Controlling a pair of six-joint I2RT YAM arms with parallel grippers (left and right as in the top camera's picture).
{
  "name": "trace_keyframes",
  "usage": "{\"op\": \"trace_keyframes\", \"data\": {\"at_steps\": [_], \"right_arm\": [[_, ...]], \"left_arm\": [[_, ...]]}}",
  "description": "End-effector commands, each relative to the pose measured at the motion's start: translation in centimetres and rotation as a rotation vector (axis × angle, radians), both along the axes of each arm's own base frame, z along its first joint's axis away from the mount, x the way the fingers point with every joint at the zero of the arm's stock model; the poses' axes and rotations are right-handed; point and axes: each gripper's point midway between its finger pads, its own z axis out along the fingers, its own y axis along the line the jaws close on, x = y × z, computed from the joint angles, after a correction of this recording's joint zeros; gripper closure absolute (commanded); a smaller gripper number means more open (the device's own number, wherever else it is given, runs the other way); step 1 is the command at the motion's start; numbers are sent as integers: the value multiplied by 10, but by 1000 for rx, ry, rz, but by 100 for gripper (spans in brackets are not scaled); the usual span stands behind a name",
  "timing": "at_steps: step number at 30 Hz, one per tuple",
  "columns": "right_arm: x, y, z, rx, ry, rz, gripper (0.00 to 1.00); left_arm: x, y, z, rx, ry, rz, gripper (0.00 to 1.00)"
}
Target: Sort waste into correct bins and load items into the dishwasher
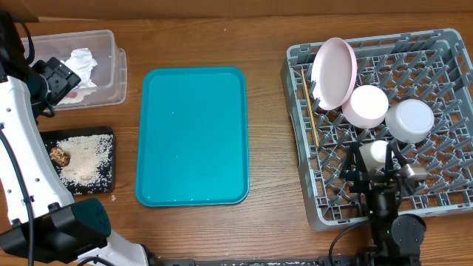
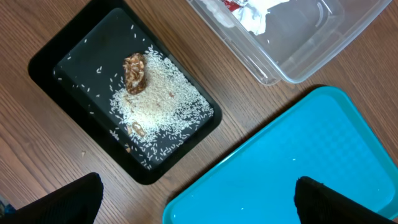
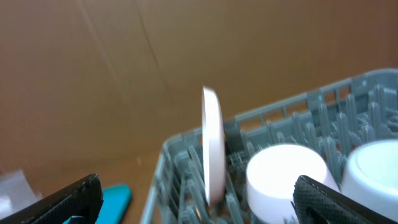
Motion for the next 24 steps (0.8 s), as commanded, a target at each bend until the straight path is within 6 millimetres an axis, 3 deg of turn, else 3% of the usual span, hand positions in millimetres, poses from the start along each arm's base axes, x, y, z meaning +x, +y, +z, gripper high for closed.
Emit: {"op": "trace_keyframes", "data": {"at_steps": [1, 10, 24], "right_arm": [[0, 4, -23, -96, 75, 23, 0], [0, 4, -26, -307, 76, 17, 0], [0, 4, -26, -245, 79, 20, 0]], "left_arm": [[1, -1, -4, -11, 9, 13, 0], [1, -1, -4, -11, 9, 13, 0], [1, -1, -4, -11, 9, 13, 0]]}}
